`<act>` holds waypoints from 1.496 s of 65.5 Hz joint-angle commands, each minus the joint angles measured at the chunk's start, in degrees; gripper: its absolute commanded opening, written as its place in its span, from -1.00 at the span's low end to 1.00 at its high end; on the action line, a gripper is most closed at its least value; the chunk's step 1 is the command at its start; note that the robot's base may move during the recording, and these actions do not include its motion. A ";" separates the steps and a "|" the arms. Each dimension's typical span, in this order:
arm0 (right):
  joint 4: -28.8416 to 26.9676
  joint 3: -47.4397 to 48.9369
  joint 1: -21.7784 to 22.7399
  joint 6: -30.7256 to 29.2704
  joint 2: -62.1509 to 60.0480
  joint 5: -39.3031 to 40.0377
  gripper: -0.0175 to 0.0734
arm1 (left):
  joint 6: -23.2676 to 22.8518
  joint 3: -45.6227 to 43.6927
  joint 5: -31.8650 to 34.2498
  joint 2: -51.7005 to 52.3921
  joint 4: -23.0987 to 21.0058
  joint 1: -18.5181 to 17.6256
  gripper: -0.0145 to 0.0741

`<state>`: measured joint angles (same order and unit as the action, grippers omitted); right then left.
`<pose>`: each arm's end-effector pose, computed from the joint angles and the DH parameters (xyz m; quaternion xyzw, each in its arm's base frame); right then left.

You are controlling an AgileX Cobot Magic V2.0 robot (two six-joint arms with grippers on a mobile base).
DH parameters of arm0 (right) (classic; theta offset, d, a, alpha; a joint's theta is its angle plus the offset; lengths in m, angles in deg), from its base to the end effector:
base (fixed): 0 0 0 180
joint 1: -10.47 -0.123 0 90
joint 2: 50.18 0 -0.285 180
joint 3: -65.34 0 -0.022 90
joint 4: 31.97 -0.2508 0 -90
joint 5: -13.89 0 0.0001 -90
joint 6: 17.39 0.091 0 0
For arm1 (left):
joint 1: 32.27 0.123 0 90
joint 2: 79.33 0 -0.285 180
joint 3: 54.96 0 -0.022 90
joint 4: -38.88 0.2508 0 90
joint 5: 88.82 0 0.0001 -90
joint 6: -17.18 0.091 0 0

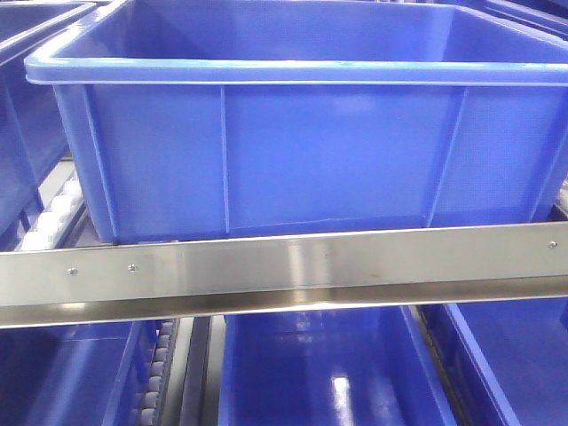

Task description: Grab silver tray and place in blue box

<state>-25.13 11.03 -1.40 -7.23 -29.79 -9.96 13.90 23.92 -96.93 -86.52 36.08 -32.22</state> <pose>0.0585 0.0078 0.2963 -0.0369 0.7560 0.0716 0.6496 0.0567 -0.0006 0.1911 -0.0366 0.7314 -0.0382 0.6798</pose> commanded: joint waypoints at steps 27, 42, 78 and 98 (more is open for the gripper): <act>0.42 -0.52 3.51 -1.87 0.44 8.48 -0.50 | 0.04 -0.17 5.68 0.98 -0.41 -0.01 -0.91; -0.86 -9.87 13.30 -4.47 -4.55 17.69 -0.50 | 0.04 -0.17 5.68 0.98 -0.41 -0.01 -0.91; -2.10 -24.82 16.99 -4.47 -14.37 24.15 -0.50 | 0.04 -0.17 5.58 0.98 -0.41 -0.01 -0.91; -2.10 -24.82 16.99 -4.47 -14.37 24.15 -0.50 | 0.04 -0.17 5.58 0.98 -0.41 -0.01 -0.91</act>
<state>-27.27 -13.60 15.15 -11.21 -42.91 8.75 13.90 23.95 -96.83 -86.43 36.08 -32.22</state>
